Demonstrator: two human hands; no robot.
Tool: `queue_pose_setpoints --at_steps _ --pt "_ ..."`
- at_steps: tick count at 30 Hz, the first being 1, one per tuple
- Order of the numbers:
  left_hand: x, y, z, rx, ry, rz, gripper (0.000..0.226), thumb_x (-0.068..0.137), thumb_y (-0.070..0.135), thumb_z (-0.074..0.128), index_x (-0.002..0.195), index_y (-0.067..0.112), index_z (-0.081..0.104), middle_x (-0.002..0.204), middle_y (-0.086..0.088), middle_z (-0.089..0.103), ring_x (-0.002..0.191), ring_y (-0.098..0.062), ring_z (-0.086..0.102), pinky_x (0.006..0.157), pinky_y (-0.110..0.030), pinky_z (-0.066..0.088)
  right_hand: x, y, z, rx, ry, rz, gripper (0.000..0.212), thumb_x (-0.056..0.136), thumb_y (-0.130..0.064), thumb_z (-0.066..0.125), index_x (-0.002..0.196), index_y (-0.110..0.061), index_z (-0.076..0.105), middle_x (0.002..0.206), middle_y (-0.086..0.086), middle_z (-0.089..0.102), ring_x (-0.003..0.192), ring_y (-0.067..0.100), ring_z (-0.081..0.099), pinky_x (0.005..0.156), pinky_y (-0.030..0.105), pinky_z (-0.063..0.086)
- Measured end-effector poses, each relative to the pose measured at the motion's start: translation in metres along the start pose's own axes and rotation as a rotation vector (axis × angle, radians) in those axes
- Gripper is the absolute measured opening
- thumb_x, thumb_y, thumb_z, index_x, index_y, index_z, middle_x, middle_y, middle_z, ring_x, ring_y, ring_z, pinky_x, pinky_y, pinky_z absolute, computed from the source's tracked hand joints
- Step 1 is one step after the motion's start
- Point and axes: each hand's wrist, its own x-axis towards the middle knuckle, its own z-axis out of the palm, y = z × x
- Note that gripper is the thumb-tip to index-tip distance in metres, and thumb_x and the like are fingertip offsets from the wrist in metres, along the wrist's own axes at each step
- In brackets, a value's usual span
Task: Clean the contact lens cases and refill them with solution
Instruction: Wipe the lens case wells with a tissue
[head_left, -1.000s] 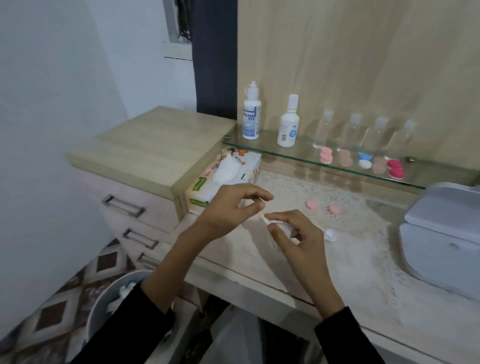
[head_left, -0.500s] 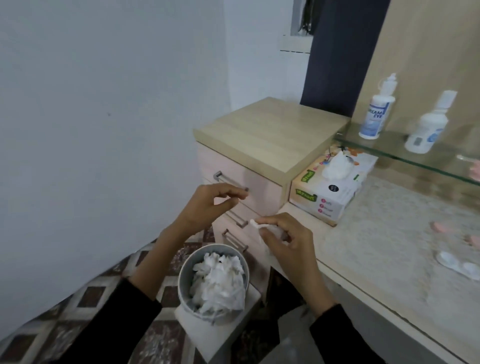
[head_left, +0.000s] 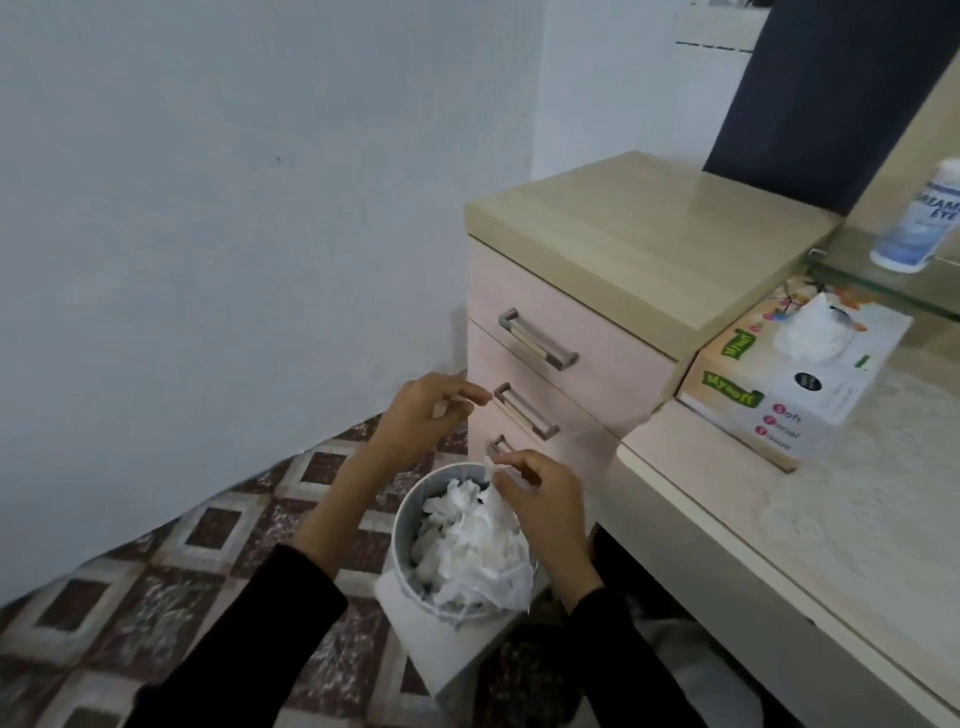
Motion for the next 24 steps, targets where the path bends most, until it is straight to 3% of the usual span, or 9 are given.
queue_pose_setpoints --at_steps 3,6,9,11,15,19,22,24 --pt "-0.005 -0.017 0.006 0.039 -0.004 -0.043 0.027 0.085 0.014 0.06 0.1 0.034 0.071 0.097 0.021 0.066 0.089 0.006 0.058 0.076 -0.022 0.05 0.005 0.012 0.017 0.003 -0.059 0.084 0.008 0.087 -0.016 0.068 0.091 -0.022 0.072 0.085 -0.012 0.071 0.082 0.002 0.064 0.071 0.012 0.045" --pt "-0.009 -0.026 0.011 0.032 -0.008 -0.049 0.028 0.084 0.0 0.062 0.1 0.021 0.072 0.096 0.012 0.069 0.085 0.013 0.055 0.073 -0.006 0.041 0.009 0.022 0.026 0.016 -0.149 0.196 0.012 0.09 -0.012 0.066 0.1 -0.02 0.068 0.099 -0.006 0.068 0.097 0.009 0.063 0.079 0.01 0.044" --pt "-0.014 -0.033 0.016 0.008 -0.029 -0.088 0.03 0.085 -0.004 0.06 0.101 0.018 0.073 0.097 0.012 0.068 0.095 0.007 0.057 0.083 -0.011 0.045 0.011 0.027 0.024 0.026 -0.153 0.259 0.017 0.09 0.001 0.06 0.099 -0.011 0.068 0.097 -0.005 0.063 0.093 0.006 0.058 0.072 -0.001 0.037" --pt "-0.016 -0.037 0.017 0.028 -0.037 -0.089 0.029 0.085 -0.003 0.062 0.101 0.019 0.073 0.096 0.017 0.067 0.097 0.007 0.056 0.084 -0.01 0.044 0.012 0.032 0.018 0.041 -0.143 0.307 0.019 0.088 0.005 0.06 0.101 -0.005 0.07 0.097 -0.002 0.065 0.086 0.0 0.06 0.072 0.001 0.039" --pt "-0.015 -0.028 0.018 0.014 -0.023 -0.046 0.028 0.085 0.0 0.065 0.1 0.022 0.072 0.093 0.029 0.061 0.094 0.009 0.056 0.082 -0.011 0.045 0.013 0.032 0.002 0.098 -0.1 0.372 0.024 0.086 -0.001 0.065 0.089 -0.024 0.071 0.091 -0.003 0.071 0.087 0.007 0.066 0.084 0.025 0.05" --pt "-0.008 -0.008 0.018 -0.002 -0.043 0.01 0.026 0.087 0.002 0.063 0.103 0.022 0.072 0.096 0.029 0.06 0.095 0.006 0.057 0.08 -0.01 0.045 0.014 0.006 -0.023 0.204 -0.067 0.281 0.022 0.088 0.002 0.062 0.101 -0.012 0.071 0.091 -0.011 0.069 0.077 -0.012 0.063 0.075 0.007 0.047" --pt "0.005 0.014 0.017 -0.018 -0.035 0.104 0.024 0.087 0.001 0.063 0.102 0.017 0.072 0.097 0.026 0.062 0.093 0.014 0.056 0.079 -0.004 0.039 0.009 -0.024 -0.044 0.266 -0.055 0.173 0.028 0.088 -0.001 0.064 0.09 -0.029 0.072 0.09 -0.016 0.072 0.091 0.0 0.065 0.086 0.019 0.051" --pt "0.014 0.032 0.017 -0.028 -0.038 0.164 0.022 0.088 0.004 0.062 0.103 0.015 0.072 0.097 0.018 0.066 0.094 0.008 0.058 0.081 -0.007 0.042 0.004 -0.044 -0.06 0.267 -0.036 0.123 0.025 0.088 -0.006 0.066 0.091 -0.03 0.072 0.097 -0.012 0.073 0.099 0.005 0.065 0.088 0.02 0.051"
